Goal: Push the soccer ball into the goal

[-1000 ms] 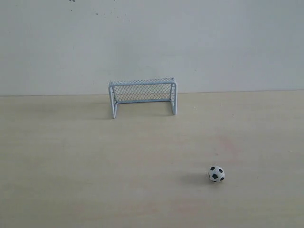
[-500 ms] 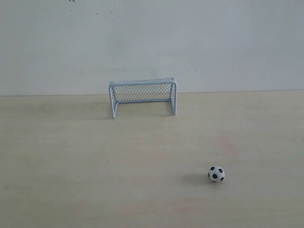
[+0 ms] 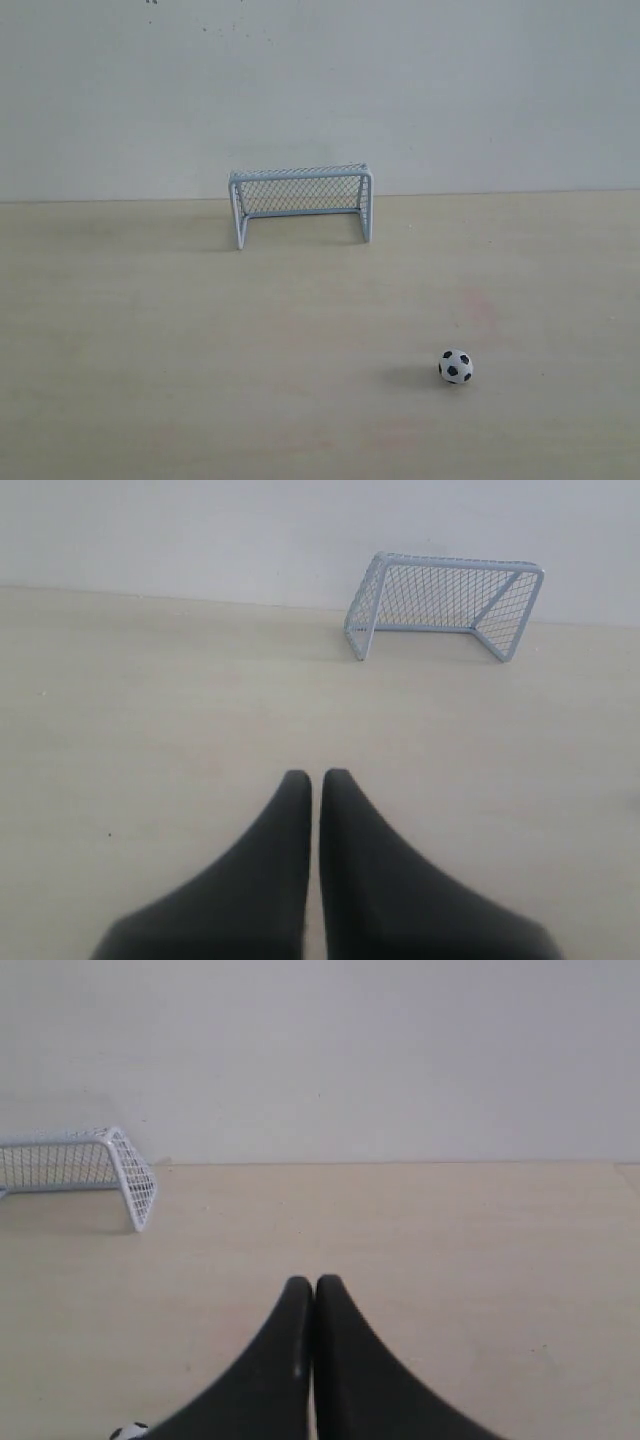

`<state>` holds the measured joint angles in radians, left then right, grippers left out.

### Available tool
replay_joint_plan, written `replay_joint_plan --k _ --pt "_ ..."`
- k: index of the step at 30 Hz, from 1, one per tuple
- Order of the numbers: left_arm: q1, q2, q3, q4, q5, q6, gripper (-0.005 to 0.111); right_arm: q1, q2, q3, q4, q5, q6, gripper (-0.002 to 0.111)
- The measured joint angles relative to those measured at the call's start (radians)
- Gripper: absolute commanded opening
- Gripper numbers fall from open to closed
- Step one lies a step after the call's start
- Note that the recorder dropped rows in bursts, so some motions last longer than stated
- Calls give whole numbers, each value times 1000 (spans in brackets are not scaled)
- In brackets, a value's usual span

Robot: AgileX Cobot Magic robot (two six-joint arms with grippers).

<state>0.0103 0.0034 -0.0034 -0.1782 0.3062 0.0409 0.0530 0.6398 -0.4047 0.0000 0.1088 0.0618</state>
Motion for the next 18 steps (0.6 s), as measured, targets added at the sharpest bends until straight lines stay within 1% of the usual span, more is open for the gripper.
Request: replay_joint_plan --k 8,13,14,16,18 --pt "0 0 0 0 0 0 4 0 1 -2 0 -100 225 0" --pt "0 0 0 0 0 0 4 -2 1 -19 0 -160 252 0" --pt "0 0 0 0 0 0 4 -2 3 -42 -12 -142 235 0" --pt "0 0 0 0 0 0 4 -2 44 -161 -37 -11 118 0" --pt "0 0 0 0 0 0 4 -2 92 -238 -43 84 41 0"
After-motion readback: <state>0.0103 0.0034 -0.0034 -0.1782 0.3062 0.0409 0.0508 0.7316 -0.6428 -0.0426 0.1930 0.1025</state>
